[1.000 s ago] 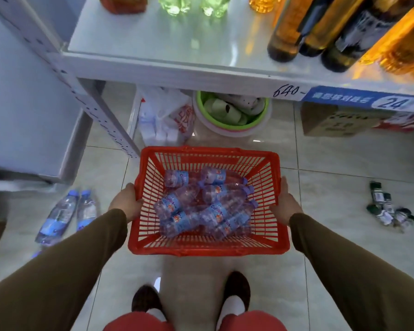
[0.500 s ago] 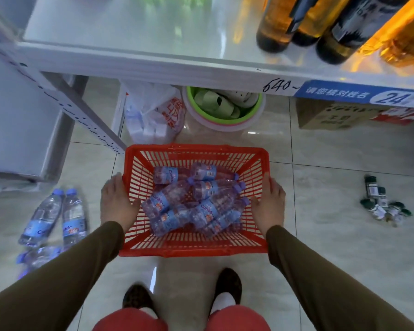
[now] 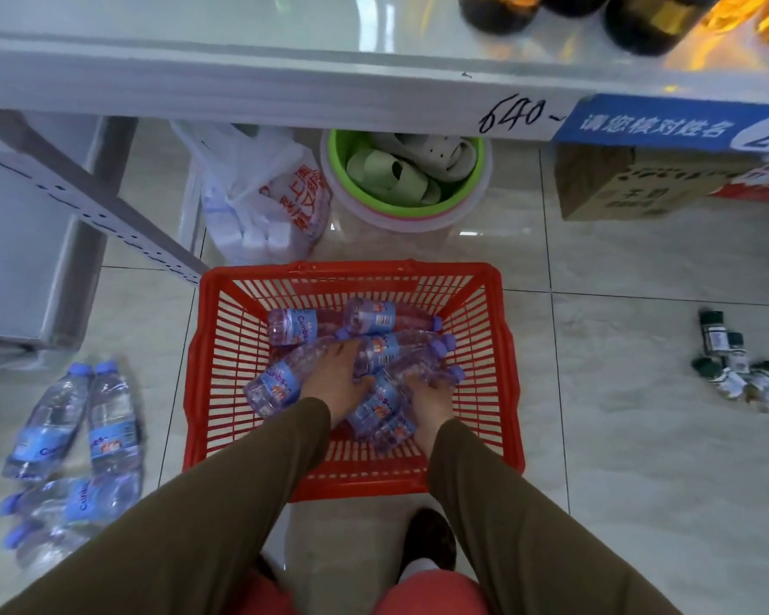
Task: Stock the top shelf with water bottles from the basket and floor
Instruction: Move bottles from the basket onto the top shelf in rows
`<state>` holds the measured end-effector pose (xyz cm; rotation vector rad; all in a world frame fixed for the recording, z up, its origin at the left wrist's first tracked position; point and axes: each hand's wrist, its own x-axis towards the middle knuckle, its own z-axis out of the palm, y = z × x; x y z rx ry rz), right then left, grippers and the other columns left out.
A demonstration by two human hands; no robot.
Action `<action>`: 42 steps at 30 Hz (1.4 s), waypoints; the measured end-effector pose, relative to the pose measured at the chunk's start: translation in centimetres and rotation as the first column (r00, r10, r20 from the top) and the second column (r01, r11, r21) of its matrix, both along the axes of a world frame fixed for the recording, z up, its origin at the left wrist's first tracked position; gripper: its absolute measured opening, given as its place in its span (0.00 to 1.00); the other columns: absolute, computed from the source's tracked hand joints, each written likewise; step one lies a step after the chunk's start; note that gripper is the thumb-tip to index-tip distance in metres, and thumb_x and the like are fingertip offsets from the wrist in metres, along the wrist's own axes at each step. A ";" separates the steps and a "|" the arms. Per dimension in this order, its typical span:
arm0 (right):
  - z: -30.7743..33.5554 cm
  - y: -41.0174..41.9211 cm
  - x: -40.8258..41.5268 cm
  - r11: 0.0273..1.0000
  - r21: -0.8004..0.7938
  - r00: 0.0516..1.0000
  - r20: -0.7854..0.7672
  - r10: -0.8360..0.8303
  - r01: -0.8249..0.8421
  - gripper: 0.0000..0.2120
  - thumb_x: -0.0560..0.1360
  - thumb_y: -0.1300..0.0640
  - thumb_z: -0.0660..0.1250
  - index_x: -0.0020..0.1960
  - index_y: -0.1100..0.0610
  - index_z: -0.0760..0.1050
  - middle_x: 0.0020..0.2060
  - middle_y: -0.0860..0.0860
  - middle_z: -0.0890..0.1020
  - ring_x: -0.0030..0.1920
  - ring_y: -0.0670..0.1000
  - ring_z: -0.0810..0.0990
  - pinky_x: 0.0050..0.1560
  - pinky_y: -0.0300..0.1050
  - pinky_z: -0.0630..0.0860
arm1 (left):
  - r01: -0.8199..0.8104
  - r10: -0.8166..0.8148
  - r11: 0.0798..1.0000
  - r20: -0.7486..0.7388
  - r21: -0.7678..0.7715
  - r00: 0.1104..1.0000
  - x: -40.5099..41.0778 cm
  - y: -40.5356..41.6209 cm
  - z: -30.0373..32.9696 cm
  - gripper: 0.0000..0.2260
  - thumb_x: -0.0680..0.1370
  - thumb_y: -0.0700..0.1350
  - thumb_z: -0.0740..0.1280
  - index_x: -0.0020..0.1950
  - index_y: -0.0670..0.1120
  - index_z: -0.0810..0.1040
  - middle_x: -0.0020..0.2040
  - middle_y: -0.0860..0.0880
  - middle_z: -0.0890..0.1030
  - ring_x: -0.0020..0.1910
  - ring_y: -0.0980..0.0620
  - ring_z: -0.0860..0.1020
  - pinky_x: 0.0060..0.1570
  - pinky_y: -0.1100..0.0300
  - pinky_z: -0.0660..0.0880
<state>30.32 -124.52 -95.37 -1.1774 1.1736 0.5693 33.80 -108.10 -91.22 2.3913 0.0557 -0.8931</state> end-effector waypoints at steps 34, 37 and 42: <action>36.8 4.0 -1.6 0.980 -0.190 0.888 0.438 0.140 -0.061 0.30 0.74 0.63 0.77 0.69 0.54 0.66 0.59 0.55 0.83 0.53 0.49 0.84 0.54 0.46 0.82 | -0.360 0.339 0.836 -0.126 -0.414 0.932 -5.0 11.3 30.2 0.23 0.71 0.43 0.79 0.63 0.49 0.74 0.54 0.53 0.83 0.51 0.56 0.83 0.46 0.64 0.79; 46.4 3.6 -2.4 0.963 -0.232 0.823 0.516 0.239 -0.135 0.29 0.74 0.63 0.77 0.69 0.55 0.66 0.54 0.51 0.83 0.45 0.39 0.84 0.43 0.32 0.79 | -0.347 0.344 0.787 -0.104 -0.510 0.933 -6.0 11.3 39.7 0.21 0.72 0.39 0.78 0.61 0.47 0.74 0.54 0.48 0.83 0.50 0.52 0.83 0.52 0.52 0.81; 61.3 2.8 -3.5 0.936 -0.295 0.709 0.618 0.339 -0.191 0.28 0.73 0.59 0.78 0.66 0.48 0.67 0.57 0.53 0.82 0.51 0.46 0.85 0.53 0.41 0.81 | -0.299 0.369 0.708 -0.025 -0.639 0.929 -6.8 10.9 53.5 0.20 0.71 0.45 0.79 0.59 0.54 0.75 0.56 0.48 0.84 0.56 0.47 0.83 0.56 0.50 0.80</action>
